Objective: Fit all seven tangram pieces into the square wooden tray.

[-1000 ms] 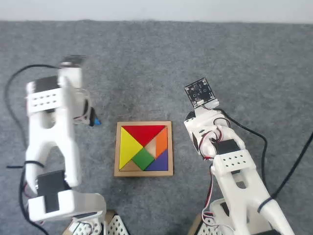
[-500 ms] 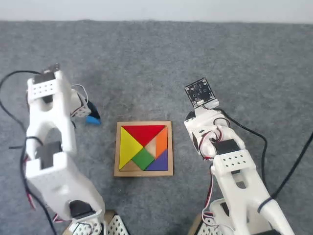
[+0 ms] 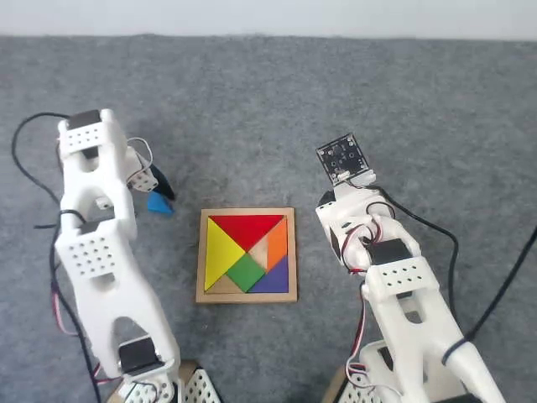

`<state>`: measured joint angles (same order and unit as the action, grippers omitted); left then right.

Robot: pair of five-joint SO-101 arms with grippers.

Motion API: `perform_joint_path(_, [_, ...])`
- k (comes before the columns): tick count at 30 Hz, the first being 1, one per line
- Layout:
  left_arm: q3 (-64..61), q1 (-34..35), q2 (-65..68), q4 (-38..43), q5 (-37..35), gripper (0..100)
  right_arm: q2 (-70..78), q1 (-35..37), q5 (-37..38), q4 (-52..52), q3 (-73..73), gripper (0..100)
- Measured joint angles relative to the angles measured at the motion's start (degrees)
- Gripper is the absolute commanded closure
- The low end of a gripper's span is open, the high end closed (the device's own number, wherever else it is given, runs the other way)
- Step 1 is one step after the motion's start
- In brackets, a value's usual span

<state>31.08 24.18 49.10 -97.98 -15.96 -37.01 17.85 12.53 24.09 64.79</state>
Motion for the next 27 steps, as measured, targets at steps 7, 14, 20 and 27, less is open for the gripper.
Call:
perform_joint_path(7, [5.6,-0.3,4.2,-1.1,-1.3,75,0.0,0.0,0.0,0.0,0.0,99.1])
perform_joint_path(14, [5.2,-0.7,4.2,-1.0,-1.3,75,0.0,0.0,0.0,0.0,0.0,99.1])
perform_joint_path(20, [2.8,-1.5,3.3,-0.7,-2.0,76,0.0,0.0,0.0,0.0,0.0,99.1])
perform_joint_path(27, [2.2,-1.7,3.3,-0.8,-6.5,76,0.0,0.0,0.0,0.0,0.0,99.1])
